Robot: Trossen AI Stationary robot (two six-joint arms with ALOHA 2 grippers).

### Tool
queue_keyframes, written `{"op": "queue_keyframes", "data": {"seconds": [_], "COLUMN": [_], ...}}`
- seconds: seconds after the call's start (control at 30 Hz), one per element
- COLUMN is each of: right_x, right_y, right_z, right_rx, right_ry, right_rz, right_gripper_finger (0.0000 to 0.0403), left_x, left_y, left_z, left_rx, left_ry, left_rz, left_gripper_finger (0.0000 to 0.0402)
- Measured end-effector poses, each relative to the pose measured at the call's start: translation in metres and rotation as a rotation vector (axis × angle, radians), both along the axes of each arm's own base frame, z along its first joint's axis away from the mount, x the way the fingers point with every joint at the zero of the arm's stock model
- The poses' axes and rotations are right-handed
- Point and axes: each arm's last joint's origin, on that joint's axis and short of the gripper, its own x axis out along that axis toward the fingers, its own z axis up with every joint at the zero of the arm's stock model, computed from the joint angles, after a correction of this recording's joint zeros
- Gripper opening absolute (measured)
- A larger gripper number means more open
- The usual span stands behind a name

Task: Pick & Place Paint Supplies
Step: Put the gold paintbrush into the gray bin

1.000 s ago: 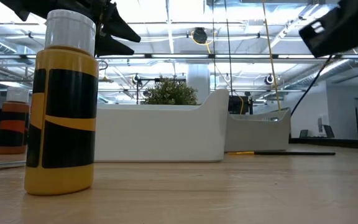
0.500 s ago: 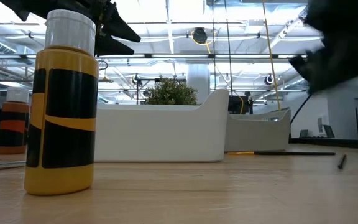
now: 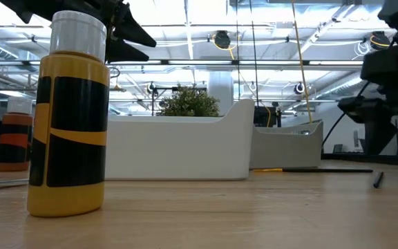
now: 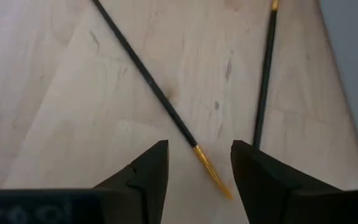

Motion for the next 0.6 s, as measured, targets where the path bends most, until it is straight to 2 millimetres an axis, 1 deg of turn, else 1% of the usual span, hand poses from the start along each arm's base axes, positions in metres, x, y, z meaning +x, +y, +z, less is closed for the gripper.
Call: {"op": "queue_keyframes", "data": {"seconds": [0.1, 0.27, 0.4, 0.6], "right_x": [-0.005, -0.01, -0.014, -0.017], "right_y": [-0.004, -0.005, -0.003, -0.004], "right_z": [-0.011, -0.018, -0.021, -0.028], "right_rx": [0.014, 0.098, 0.125, 0.116], "right_ry": [0.0, 0.024, 0.049, 0.092], "right_rz": [-0.014, 0.01, 0.001, -0.002], "right_gripper_finger": [0.0153, 0.0124, 0.0087, 0.0016], "left_x": [0.0, 0.0, 0.0, 0.0], "left_y": [0.0, 0.0, 0.0, 0.0], "left_z": [0.0, 0.0, 0.0, -0.001], "left_rx": [0.001, -0.001, 0.001, 0.007], "left_ry": [-0.001, -0.001, 0.0, 0.01], "left_rz": [0.005, 0.006, 0.005, 0.006], "left_gripper_finger": [0.0237, 0.0237, 0.0237, 0.0237]}}
